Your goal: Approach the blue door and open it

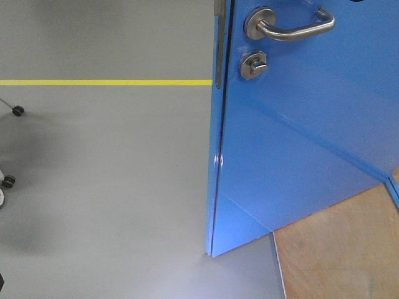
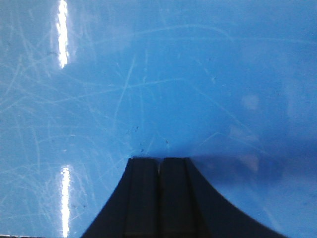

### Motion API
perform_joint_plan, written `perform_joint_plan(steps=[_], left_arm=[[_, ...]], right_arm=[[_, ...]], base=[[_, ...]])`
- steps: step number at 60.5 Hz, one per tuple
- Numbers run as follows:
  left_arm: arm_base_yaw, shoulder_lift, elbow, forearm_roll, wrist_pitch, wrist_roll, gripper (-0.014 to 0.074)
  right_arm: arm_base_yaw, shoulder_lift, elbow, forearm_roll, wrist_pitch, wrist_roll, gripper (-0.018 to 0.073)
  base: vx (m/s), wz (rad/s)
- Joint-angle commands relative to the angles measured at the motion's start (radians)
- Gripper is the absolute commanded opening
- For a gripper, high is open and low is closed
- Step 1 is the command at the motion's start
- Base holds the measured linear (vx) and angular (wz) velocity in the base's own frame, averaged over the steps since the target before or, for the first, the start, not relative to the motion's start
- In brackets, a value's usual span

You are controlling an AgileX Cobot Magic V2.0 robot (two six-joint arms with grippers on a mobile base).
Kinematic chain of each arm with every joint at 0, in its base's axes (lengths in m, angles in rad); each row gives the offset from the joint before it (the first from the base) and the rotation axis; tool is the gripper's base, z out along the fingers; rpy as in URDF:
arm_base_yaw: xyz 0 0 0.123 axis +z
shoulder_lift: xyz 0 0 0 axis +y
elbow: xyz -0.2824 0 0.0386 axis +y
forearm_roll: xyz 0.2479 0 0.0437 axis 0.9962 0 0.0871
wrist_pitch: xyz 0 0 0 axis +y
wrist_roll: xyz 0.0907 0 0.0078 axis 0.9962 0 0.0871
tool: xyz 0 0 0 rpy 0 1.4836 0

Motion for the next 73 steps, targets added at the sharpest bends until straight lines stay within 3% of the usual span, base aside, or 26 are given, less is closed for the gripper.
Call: perform_joint_plan(steps=[1, 73], left_arm=[[-0.008, -0.017, -0.035, -0.005, -0.076, -0.004, 0.0071], [-0.008, -0.017, -0.035, -0.005, -0.076, -0.004, 0.0071]], right_arm=[[-0.002, -0.035, -0.032, 0.026, -0.029, -0.009, -0.0004], [-0.002, -0.035, -0.032, 0.026, -0.027, -0.009, -0.0004]], base=[[0.16, 0.11], [0.16, 0.06]])
